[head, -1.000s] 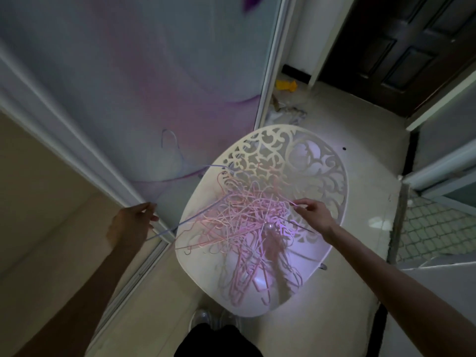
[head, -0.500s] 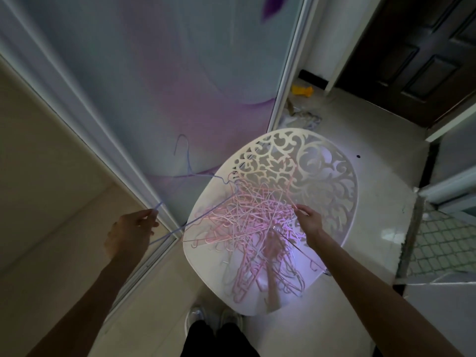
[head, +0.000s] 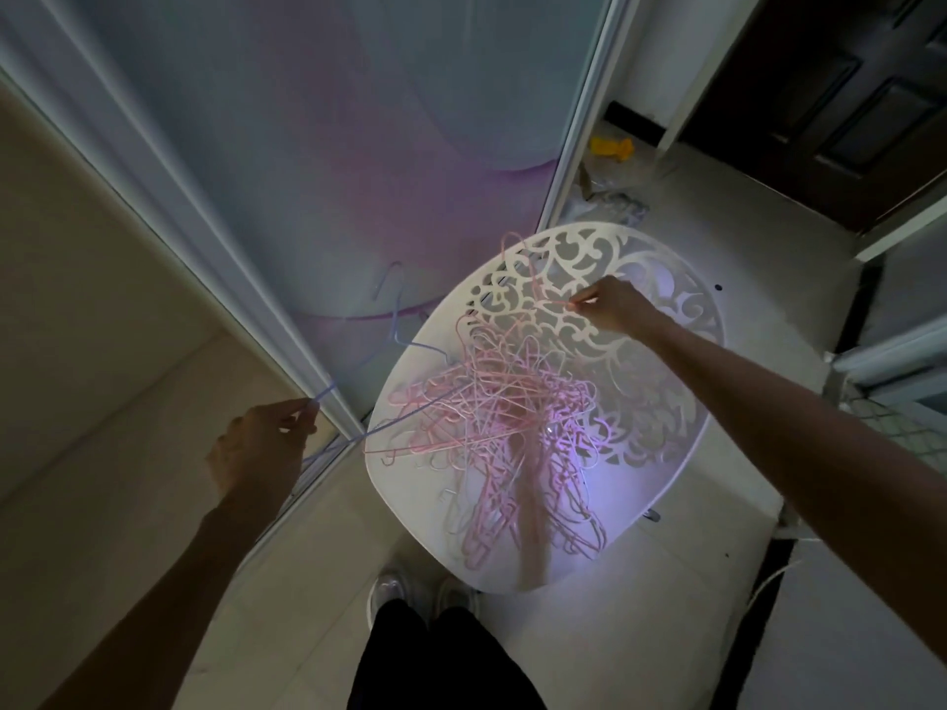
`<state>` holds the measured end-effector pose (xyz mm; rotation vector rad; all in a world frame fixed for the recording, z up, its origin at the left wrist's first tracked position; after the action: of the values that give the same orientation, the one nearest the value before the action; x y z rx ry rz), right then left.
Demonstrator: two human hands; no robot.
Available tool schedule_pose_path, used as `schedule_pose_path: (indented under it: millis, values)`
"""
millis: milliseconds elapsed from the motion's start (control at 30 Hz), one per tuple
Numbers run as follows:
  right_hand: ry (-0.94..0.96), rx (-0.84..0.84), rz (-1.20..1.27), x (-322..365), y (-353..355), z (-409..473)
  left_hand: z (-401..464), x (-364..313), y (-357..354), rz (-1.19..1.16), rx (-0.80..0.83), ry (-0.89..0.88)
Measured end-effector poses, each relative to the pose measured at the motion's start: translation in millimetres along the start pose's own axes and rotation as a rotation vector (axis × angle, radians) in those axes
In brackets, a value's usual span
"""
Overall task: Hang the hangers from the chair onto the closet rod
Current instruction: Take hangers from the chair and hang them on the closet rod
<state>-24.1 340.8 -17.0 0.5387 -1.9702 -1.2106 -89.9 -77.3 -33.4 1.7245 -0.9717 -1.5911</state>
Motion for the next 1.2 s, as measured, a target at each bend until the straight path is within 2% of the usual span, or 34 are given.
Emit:
schedule_pose_path:
  millis: [133,300,533,733,833,1000,1200]
  values:
    - [0.020,0.042,-0.149,25.0,-3.8,20.4,4.1,8.0,-0.3,-0.009,-0.016,-0.009]
    - [-0.020,-0.095,-0.272,37.3,0.2,23.4,6.8,13.6,-5.5,-0.016,-0.014,0.002]
    - [0.014,-0.227,-0.053,5.5,27.7,-31.7,1.4,7.8,-0.2,0.016,-0.016,-0.009]
    - [0.156,-0.119,-0.028,-6.7,45.1,-97.6,0.6,18.4,34.3,-0.219,0.021,0.145]
    - [0.198,-0.063,-0.047,0.6,47.5,-119.2,4.2,34.0,52.7,-0.303,0.109,0.172]
    - [0.304,0.004,-0.014,56.1,46.3,-156.1,-17.8,54.7,113.8,-0.344,0.224,0.187]
    - [0.328,0.046,0.080,137.9,21.6,-212.8,-70.1,114.6,212.7,-0.438,0.304,0.314]
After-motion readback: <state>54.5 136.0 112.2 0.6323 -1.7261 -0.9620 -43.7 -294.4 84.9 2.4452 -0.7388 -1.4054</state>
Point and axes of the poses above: each hand's wrist, its own z-axis towards the middle knuckle, its own y-axis out of the back of the hand, x = y × z, the point moved 4 cm from there along z, towards the middle knuckle, and after that the axes turned 6 degrees about -x, right-handed, at the moved point
